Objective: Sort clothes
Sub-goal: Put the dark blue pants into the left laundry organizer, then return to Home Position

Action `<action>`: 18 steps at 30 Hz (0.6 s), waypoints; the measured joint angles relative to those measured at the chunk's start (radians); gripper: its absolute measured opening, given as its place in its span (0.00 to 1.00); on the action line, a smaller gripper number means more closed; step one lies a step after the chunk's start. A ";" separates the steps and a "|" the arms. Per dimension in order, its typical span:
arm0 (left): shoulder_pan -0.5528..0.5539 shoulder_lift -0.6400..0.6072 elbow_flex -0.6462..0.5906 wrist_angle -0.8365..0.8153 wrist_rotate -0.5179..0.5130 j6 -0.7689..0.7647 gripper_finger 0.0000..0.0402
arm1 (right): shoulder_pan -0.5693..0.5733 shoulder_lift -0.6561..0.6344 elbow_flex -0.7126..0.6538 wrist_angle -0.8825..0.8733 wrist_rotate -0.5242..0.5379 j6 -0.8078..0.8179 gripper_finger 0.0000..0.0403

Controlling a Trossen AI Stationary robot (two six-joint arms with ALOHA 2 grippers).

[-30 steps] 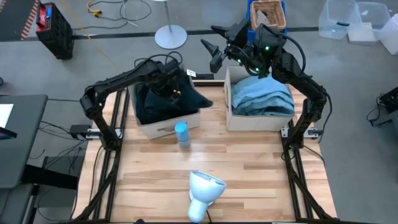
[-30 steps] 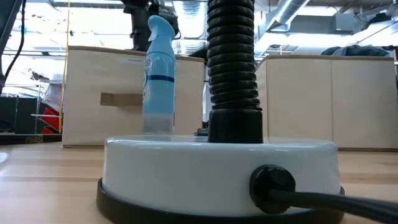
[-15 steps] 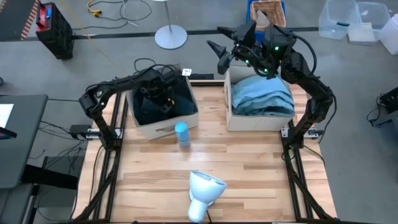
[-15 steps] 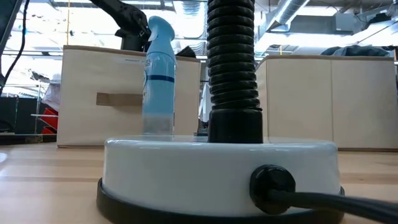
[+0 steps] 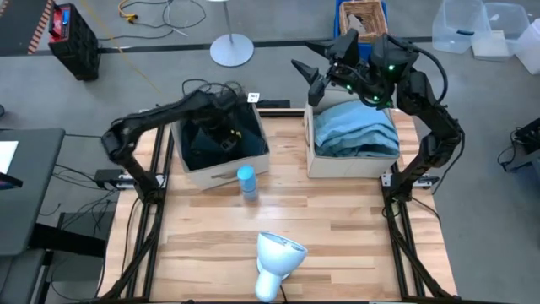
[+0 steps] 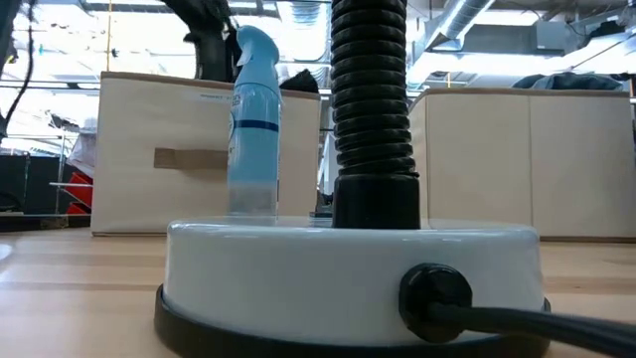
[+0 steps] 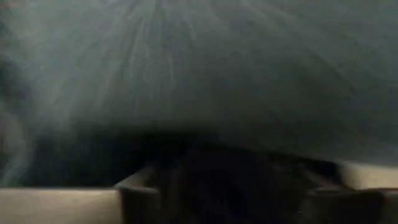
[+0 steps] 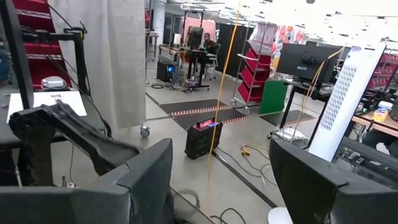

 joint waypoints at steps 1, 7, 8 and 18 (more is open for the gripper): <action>-0.002 -0.029 0.019 0.012 0.003 -0.001 0.42 | -0.001 -0.002 0.000 -0.001 0.000 -0.003 0.71; -0.002 -0.203 0.115 0.085 0.000 -0.043 0.54 | -0.002 -0.004 0.000 0.004 -0.038 -0.026 0.71; -0.002 -0.235 0.121 0.094 0.004 -0.051 0.55 | -0.002 -0.003 0.000 0.004 -0.053 -0.026 0.71; -0.091 -0.574 0.050 0.365 0.018 -0.063 0.50 | 0.011 0.000 -0.120 0.122 -0.243 -0.006 0.71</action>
